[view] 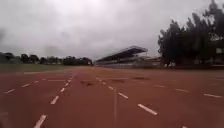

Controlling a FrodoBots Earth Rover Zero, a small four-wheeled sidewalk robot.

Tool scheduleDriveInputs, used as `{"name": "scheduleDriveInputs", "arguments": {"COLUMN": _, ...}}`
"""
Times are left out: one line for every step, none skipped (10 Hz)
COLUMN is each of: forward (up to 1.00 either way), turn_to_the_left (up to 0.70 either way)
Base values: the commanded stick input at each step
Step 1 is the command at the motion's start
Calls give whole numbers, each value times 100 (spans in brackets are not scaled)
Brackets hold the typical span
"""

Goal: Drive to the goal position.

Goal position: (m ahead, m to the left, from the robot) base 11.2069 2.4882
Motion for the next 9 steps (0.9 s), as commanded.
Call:
{"name": "scheduleDriveInputs", "arguments": {"forward": 70, "turn_to_the_left": 0}}
{"name": "scheduleDriveInputs", "arguments": {"forward": 70, "turn_to_the_left": 0}}
{"name": "scheduleDriveInputs", "arguments": {"forward": 70, "turn_to_the_left": 0}}
{"name": "scheduleDriveInputs", "arguments": {"forward": 70, "turn_to_the_left": 0}}
{"name": "scheduleDriveInputs", "arguments": {"forward": 70, "turn_to_the_left": 0}}
{"name": "scheduleDriveInputs", "arguments": {"forward": 70, "turn_to_the_left": 0}}
{"name": "scheduleDriveInputs", "arguments": {"forward": 70, "turn_to_the_left": 0}}
{"name": "scheduleDriveInputs", "arguments": {"forward": 70, "turn_to_the_left": 0}}
{"name": "scheduleDriveInputs", "arguments": {"forward": 70, "turn_to_the_left": 0}}
